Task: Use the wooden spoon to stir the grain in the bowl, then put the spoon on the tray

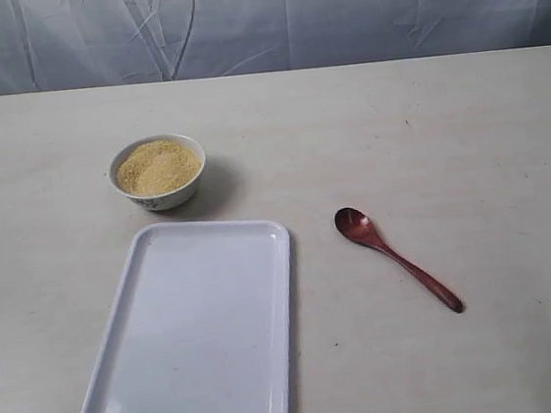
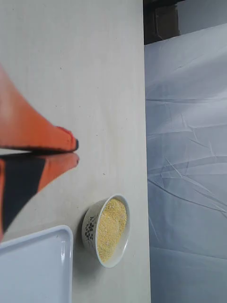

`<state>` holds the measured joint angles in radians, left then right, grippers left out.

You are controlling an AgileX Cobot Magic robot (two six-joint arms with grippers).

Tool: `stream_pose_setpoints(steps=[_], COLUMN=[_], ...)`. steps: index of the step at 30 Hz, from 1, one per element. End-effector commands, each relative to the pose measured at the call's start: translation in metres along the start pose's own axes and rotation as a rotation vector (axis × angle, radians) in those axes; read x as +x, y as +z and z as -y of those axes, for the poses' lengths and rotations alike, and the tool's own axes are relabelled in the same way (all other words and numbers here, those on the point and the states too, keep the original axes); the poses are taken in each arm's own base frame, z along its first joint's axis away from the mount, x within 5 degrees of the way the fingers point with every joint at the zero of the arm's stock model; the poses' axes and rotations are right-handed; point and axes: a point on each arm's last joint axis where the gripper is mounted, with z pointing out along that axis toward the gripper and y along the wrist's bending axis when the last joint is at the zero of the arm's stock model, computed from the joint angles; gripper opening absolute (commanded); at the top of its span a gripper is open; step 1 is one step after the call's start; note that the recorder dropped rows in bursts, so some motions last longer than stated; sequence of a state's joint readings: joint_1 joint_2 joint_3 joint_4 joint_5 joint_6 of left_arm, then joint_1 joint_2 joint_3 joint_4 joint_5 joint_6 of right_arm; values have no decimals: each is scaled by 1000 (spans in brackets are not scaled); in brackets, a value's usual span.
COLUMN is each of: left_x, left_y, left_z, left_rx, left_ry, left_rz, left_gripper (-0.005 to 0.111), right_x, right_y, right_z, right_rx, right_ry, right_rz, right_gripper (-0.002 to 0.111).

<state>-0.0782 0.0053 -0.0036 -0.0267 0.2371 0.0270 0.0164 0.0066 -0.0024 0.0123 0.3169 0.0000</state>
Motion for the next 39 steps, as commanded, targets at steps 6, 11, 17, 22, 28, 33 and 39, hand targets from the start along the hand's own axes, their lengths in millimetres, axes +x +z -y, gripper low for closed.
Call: stream_pose_setpoints(steps=[6, 11, 17, 22, 28, 33, 39], left_x=[1, 1, 1, 1, 1, 1, 1], left_y=[0, 0, 0, 0, 0, 0, 0], left_z=[0, 0, 0, 0, 0, 0, 0], left_rx=[2, 2, 2, 2, 2, 2, 2], left_ry=[5, 5, 5, 5, 5, 5, 5], left_rz=[6, 6, 6, 6, 6, 6, 6], left_gripper=[0, 0, 0, 0, 0, 0, 0], right_x=[-17, -44, -67, -71, -69, -101, -124], right_y=[-2, -12, -31, -35, -26, -13, 36], right_z=[0, 0, 0, 3, 2, 0, -3], right_rx=[7, 6, 4, 20, 18, 14, -15], right_ry=[-11, -13, -5, 44, 10, -57, -6], right_rz=[194, 519, 846, 903, 727, 171, -354], right_gripper=[0, 0, 0, 0, 0, 0, 0])
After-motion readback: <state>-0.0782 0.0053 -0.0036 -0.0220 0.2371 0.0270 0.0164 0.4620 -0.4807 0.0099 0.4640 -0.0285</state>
